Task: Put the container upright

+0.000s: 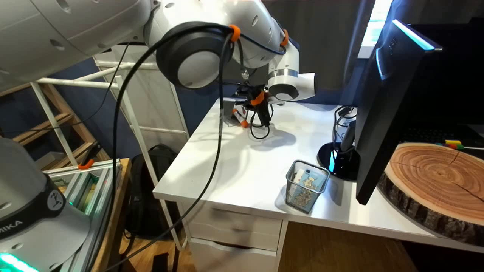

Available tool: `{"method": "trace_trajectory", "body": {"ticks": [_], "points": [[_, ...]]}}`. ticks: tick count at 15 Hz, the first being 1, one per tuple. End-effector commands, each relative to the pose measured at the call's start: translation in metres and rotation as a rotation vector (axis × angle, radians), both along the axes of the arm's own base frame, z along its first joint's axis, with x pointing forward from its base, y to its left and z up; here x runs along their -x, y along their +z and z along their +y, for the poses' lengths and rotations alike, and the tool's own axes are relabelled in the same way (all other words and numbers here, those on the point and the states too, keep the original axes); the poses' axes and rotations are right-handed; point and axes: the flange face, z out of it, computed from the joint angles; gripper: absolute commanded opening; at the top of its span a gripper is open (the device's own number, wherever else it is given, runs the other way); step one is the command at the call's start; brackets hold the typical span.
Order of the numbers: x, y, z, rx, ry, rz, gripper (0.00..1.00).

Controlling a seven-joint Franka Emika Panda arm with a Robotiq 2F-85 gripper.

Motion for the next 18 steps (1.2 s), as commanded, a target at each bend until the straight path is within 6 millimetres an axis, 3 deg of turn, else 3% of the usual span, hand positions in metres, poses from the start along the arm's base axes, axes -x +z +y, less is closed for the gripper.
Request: {"method": "trace_trajectory", "body": {"ticks": [1,4,7,8,9,11,16,18], "points": [[-0.012,0.002,0.021,0.146,-0.136,-0.018,0.10],[-0.017,-0.001,0.033,0.261,-0.253,-0.022,0.00],[-0.018,0.002,0.044,0.330,-0.310,-0.007,0.00],[-0.017,0.002,0.046,0.345,-0.314,-0.012,0.05],[-0.017,0.004,0.046,0.350,-0.313,-0.019,0.28],[-0.018,0.008,0.044,0.350,-0.319,-0.027,0.31],[-0.027,0.030,0.018,0.412,-0.396,-0.069,0.66],[-0.019,0.043,0.026,0.323,-0.285,-0.096,0.78]]}}
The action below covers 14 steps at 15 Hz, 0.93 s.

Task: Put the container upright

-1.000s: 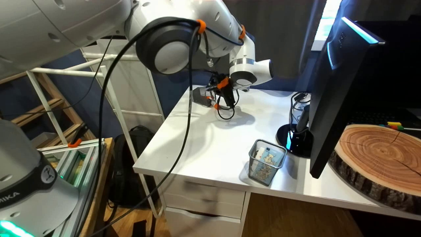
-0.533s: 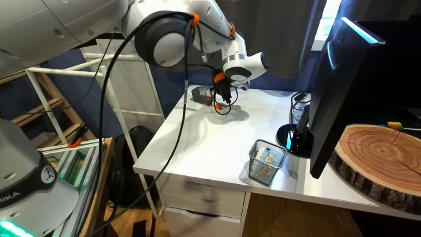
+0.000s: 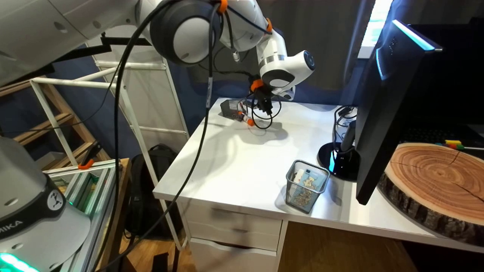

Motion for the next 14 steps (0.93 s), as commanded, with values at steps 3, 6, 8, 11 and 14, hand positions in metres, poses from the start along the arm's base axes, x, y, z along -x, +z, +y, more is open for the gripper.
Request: {"method": "trace_trajectory", "body": {"ticks": [3,6,8,11,14], "points": [[0.021,0.032,0.017,-0.100,0.190,-0.028,0.98],[0.022,0.024,0.026,-0.094,0.179,-0.018,1.00],[0.021,0.015,0.027,-0.105,0.166,-0.005,1.00],[0.026,0.006,0.031,-0.164,0.219,0.016,1.00],[0.028,-0.002,0.035,-0.206,0.244,0.031,1.00]]}}
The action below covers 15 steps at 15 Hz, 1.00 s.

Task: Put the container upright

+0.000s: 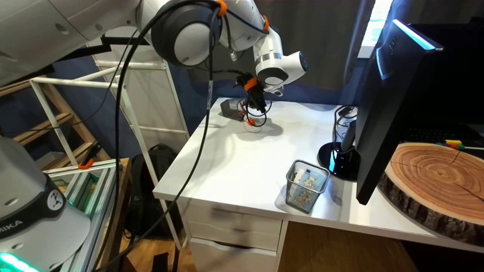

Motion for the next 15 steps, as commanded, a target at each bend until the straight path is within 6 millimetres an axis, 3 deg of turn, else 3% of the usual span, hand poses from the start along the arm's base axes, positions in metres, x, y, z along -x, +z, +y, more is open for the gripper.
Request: {"method": "trace_trajectory", "body": {"ticks": [1,2,3,5,13,15], "points": [[-0.004,-0.009,0.006,-0.115,0.042,0.028,0.95],[-0.003,-0.011,0.008,-0.126,0.055,0.035,0.80],[-0.002,-0.014,0.011,-0.133,0.062,0.043,0.71],[0.000,-0.020,0.014,-0.146,0.073,0.071,0.64],[0.000,-0.044,0.012,-0.172,0.074,0.141,0.05],[-0.003,-0.046,0.011,-0.174,0.059,0.139,0.00]]}}
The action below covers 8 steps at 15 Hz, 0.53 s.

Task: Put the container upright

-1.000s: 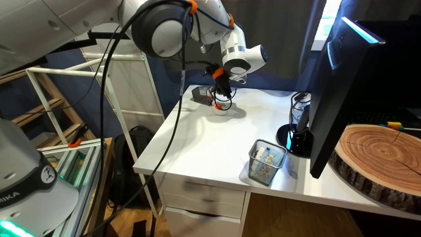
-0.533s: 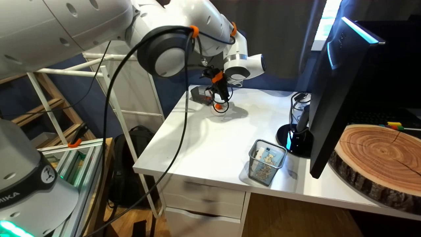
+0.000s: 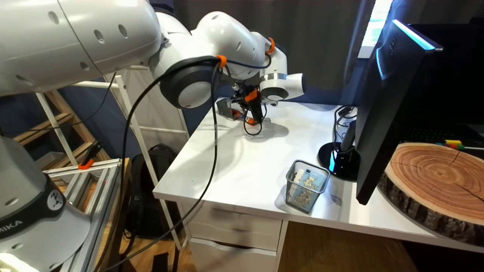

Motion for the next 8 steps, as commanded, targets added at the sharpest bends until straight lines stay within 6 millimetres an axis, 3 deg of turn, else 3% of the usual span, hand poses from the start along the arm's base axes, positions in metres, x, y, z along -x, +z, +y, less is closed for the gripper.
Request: {"method": "trace_trajectory", "body": {"ticks": [1,4,8], "points": [[-0.005,0.000,0.005,-0.023,-0.031,0.024,0.00],[-0.009,0.015,0.009,-0.007,-0.040,-0.001,0.02],[-0.025,0.093,0.021,-0.003,-0.045,-0.173,0.02]]}}
